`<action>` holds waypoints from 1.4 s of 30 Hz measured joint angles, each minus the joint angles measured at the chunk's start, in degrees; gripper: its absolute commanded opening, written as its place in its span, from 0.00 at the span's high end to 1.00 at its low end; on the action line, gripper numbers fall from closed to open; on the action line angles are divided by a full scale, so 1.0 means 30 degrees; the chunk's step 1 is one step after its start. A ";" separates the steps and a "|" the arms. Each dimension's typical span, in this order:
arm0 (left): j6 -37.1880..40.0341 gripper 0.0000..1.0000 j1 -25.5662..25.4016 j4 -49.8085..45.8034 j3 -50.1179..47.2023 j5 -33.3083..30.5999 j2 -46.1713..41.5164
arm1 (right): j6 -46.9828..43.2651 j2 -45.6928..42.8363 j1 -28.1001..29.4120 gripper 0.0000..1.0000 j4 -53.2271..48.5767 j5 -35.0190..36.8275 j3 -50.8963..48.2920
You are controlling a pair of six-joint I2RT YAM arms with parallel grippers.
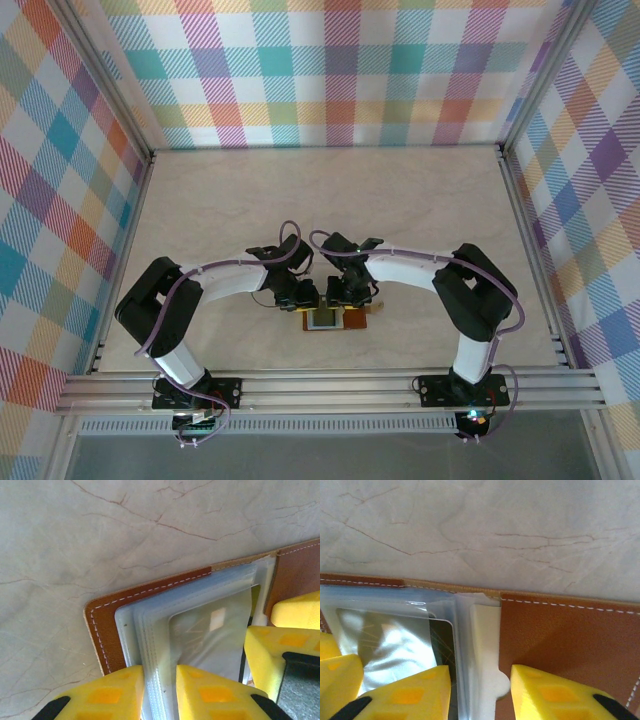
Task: Take the credit cards out of the card holder
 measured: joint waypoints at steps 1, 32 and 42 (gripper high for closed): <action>0.0000 0.76 0.0000 0.0007 0.0000 0.0000 0.0000 | 0.0007 0.0000 0.0000 0.68 -0.0029 0.0073 0.0000; 0.0211 0.69 -0.0299 -0.2623 0.0678 -0.1020 -0.1413 | -0.0270 -0.3147 -0.2324 0.72 0.5792 -0.6135 -0.4626; 0.0313 0.73 -0.0430 -0.2616 0.0656 -0.0947 0.0022 | -0.0510 -0.2098 -0.2900 0.77 0.9238 -0.8349 -0.6244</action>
